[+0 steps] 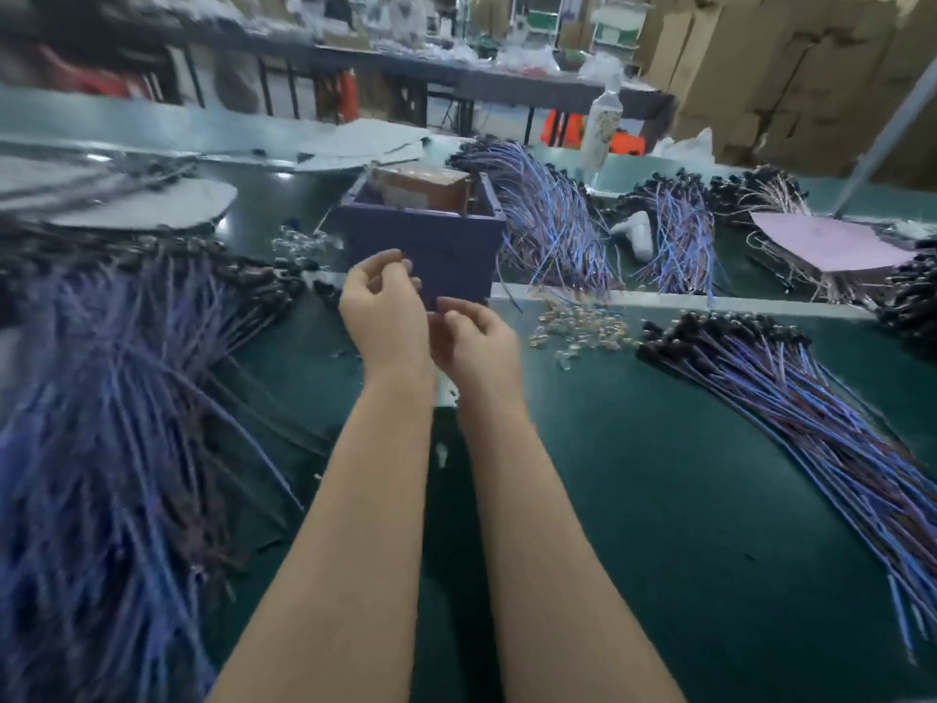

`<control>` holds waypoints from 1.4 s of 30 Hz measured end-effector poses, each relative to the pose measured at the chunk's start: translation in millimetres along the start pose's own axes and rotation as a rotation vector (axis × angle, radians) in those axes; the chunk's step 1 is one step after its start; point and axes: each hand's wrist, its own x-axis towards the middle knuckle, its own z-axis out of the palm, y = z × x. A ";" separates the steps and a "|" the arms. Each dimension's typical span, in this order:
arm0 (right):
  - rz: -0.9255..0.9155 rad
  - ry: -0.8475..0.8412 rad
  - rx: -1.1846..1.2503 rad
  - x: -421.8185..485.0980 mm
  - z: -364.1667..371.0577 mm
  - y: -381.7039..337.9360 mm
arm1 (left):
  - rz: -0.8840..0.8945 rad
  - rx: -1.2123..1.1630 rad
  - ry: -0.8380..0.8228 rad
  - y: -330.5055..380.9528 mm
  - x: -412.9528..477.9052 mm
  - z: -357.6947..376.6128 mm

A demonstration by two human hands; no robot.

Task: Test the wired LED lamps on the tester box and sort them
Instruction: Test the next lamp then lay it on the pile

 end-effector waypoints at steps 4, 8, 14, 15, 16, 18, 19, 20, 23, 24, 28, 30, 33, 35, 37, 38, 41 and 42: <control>-0.033 -0.204 -0.322 -9.9 59.6 32.8 | -0.006 -0.067 0.223 24.2 36.9 -57.0; -0.096 -0.311 -0.536 -13.3 105.3 51.1 | 0.015 -0.097 0.353 41.6 59.7 -92.9; -0.076 -0.482 -0.640 -7.0 142.6 60.3 | 0.068 -0.160 0.425 55.3 73.1 -106.8; -0.087 -0.486 -0.665 -5.7 144.4 60.9 | 0.067 -0.166 0.433 55.9 74.0 -107.5; -0.102 -0.484 -0.688 -4.6 145.6 61.5 | 0.062 -0.175 0.440 56.2 74.6 -107.9; -0.132 -0.456 -0.708 -4.0 146.2 62.9 | 0.045 -0.194 0.451 55.7 75.5 -108.4; -0.134 -0.428 -0.698 -4.5 145.9 63.9 | 0.034 -0.196 0.459 55.4 75.8 -108.7; -0.117 -0.393 -0.666 -5.3 145.5 64.8 | 0.023 -0.196 0.468 55.6 76.1 -108.9; -0.002 -0.259 -0.469 -6.7 144.1 65.8 | 0.007 -0.204 0.491 55.6 77.0 -109.6; 0.031 -0.230 -0.429 -5.7 143.8 65.0 | 0.010 -0.202 0.495 55.2 78.2 -110.1; 0.172 -0.271 -0.353 -3.3 143.4 55.9 | 0.037 -0.198 0.483 51.0 81.7 -109.3; 0.238 -0.315 -0.272 -3.8 141.7 53.3 | 0.040 -0.189 0.467 48.8 81.7 -108.6; 0.296 -0.357 -0.079 0.9 135.8 50.8 | 0.019 -0.167 0.433 45.7 82.6 -107.4; 0.257 -0.362 -0.030 3.3 130.4 46.7 | 0.024 -0.148 0.417 43.3 81.6 -105.6; 0.150 -0.300 -0.010 5.9 124.0 41.3 | 0.070 -0.100 0.361 41.2 79.4 -100.5; 0.079 -0.247 0.004 8.0 119.6 37.7 | 0.117 0.015 0.302 39.4 78.0 -97.2; -0.108 -0.034 0.143 15.7 95.1 16.9 | 0.208 0.754 -0.109 31.0 71.6 -81.3; -0.132 0.050 0.232 19.3 81.8 6.9 | 0.181 0.938 -0.293 27.0 66.4 -74.6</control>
